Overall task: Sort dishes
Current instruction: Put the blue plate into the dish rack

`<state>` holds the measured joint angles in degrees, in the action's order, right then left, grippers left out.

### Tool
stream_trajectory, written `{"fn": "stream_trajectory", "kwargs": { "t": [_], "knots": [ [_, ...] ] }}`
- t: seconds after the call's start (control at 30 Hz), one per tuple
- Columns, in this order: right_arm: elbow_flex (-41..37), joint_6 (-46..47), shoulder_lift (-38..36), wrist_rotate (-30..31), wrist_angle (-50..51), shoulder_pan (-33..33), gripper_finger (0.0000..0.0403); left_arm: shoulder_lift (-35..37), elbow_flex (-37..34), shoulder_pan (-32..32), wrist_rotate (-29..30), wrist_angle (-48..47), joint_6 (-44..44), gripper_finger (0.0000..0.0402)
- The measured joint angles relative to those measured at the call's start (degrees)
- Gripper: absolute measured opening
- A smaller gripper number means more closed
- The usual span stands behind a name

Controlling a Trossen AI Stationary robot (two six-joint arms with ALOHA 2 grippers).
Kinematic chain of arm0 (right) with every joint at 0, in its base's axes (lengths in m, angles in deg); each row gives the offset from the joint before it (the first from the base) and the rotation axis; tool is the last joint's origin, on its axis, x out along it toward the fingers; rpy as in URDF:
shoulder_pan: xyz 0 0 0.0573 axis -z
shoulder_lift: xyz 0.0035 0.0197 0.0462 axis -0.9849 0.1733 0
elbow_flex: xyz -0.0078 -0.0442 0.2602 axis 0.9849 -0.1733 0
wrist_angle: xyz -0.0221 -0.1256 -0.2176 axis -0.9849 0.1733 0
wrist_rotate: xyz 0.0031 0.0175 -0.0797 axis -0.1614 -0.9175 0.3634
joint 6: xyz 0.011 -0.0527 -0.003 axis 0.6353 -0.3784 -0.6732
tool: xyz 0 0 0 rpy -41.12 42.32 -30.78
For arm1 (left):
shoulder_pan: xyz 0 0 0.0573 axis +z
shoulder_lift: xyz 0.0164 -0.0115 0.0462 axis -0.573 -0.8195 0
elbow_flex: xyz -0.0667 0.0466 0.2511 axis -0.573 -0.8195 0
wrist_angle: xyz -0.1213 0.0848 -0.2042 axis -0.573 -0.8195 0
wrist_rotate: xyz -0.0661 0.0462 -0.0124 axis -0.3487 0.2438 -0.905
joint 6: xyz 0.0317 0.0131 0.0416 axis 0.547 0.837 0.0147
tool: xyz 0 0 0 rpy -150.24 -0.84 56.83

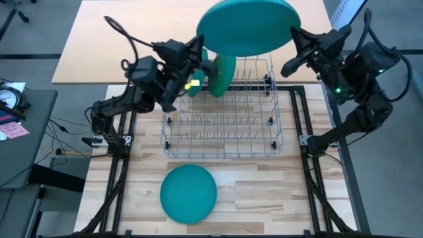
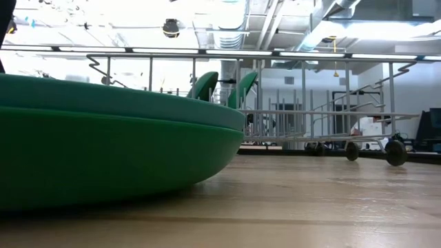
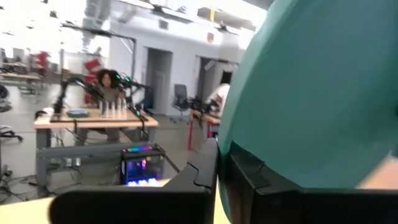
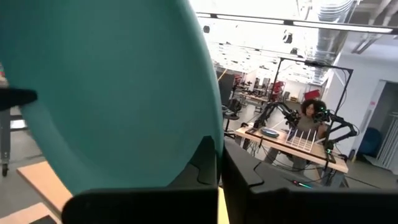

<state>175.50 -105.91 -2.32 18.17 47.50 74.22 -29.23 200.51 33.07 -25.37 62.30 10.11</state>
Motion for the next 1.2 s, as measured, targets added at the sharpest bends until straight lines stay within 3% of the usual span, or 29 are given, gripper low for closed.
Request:
{"fn": "stream_trajectory", "kwargs": {
  "t": [0.37,0.7,0.77,0.87,1.07,1.2],
  "knots": [
    [-0.2,-8.4,-2.3,0.1,-2.2,1.0,0.0001,2.3,0.0,-5.2,0.4,-17.0,-14.1,0.0128],
    [0.0,-12.1,-4.0,1.0,-2.1,1.1,0.0,6.4,0.1,-9.2,3.6,-27.8,-23.7,0.0145],
    [0.0,-12.1,-4.0,-1.3,0.6,1.1,0.0,7.6,0.0,-9.9,4.1,-31.7,-28.9,0.0145],
    [-0.1,-12.1,-4.0,-8.3,8.3,1.1,0.0,10.4,0.0,-10.1,3.8,-39.8,-43.9,0.0145],
    [-0.1,-11.5,-3.4,-22.3,16.8,1.2,0.0,14.9,0.1,-10.1,-10.2,-56.3,-66.9,0.0145],
    [-0.1,-14.4,-1.5,-33.2,18.3,4.2,0.0,16.5,0.0,-10.1,-13.1,-69.1,-81.0,0.0145]
  ]
}}
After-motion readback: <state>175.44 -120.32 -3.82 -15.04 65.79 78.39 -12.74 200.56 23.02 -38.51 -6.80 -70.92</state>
